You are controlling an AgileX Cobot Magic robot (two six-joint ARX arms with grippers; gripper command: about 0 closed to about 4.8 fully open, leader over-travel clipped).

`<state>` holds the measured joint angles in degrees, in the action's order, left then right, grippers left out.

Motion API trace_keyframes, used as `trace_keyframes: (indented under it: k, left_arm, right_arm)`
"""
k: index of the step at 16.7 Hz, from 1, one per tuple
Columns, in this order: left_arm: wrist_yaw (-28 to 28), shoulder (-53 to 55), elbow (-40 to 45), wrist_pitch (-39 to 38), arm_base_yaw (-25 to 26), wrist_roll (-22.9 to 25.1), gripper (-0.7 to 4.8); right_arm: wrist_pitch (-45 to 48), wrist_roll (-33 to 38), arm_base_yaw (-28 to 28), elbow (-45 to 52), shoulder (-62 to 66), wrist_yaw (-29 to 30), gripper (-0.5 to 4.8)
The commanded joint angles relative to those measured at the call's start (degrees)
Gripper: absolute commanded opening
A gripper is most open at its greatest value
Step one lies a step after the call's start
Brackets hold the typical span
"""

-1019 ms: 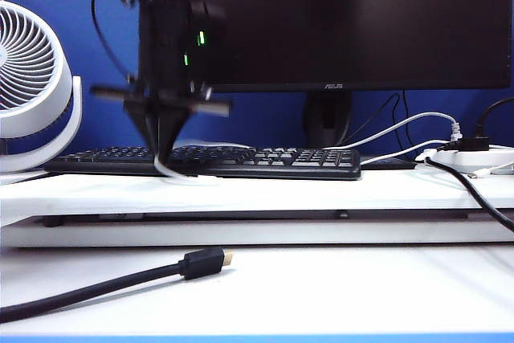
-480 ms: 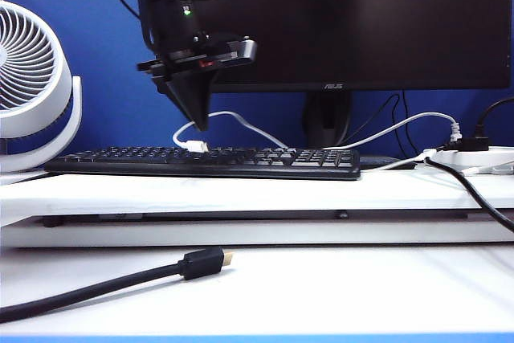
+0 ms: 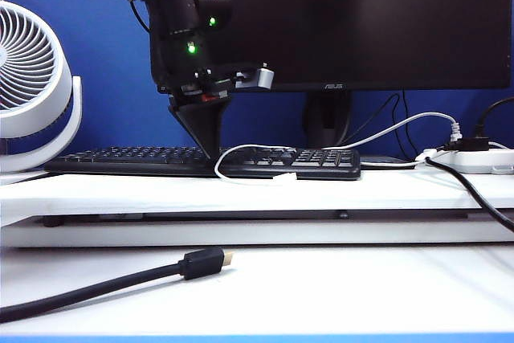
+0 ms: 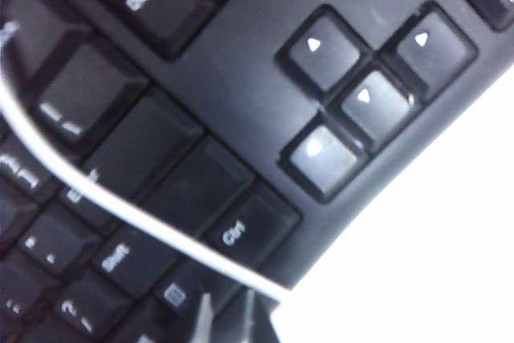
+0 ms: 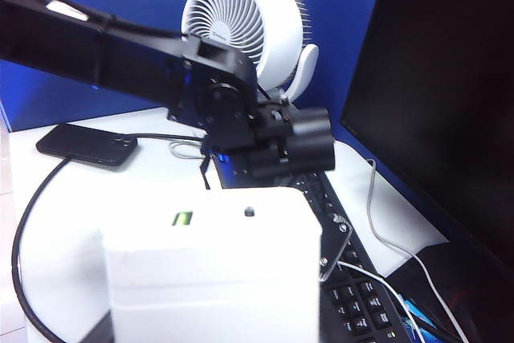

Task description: Pick up the Type-C charging cable and the charging base, insert one end of the Type-C charger into the corresponding slot on the base, and finally place the plugged-in charger back on the table.

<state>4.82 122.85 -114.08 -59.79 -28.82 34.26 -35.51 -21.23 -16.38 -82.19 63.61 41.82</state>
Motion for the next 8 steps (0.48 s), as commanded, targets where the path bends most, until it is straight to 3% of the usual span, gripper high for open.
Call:
trace_keyframes:
  k: [1,2,3,4,5,7,8]
  left_arm:
    - [0.4,-0.4,-0.2,0.2,0.0,-4.0,1.3]
    - [0.4,-0.5,-0.3,0.0,0.0,-8.1,1.83]
    - [0.4,-0.8,-0.7,-1.6,0.0,-17.4,3.98]
    - [0.4,-0.9,-1.3,-3.7,0.0,-23.4,4.79]
    - [0.5,-0.9,-2.6,-8.2,0.0,-34.4,4.79]
    - [2.4,-0.9,-3.4,-13.7,-0.1,-45.1,4.79]
    - [5.0,-0.8,-3.3,-14.8,-0.1,-47.7,4.79]
  right_arm:
    - [1.0,0.3,-0.1,-0.3,-0.3,0.5,0.0]
    - [1.0,0.3,-0.1,-0.3,-0.3,0.5,0.0]
    - [1.0,0.3,-0.1,-0.3,-0.3,0.5,0.0]
    - [1.0,0.3,-0.1,-0.3,-0.3,0.5,0.0]
    - [1.0,0.3,-0.1,-0.3,-0.3,0.5,0.0]
    - [1.0,0.3,-0.1,-0.3,-0.3,0.5,0.0]
    - [1.0,0.3,-0.1,-0.3,-0.3,0.5,0.0]
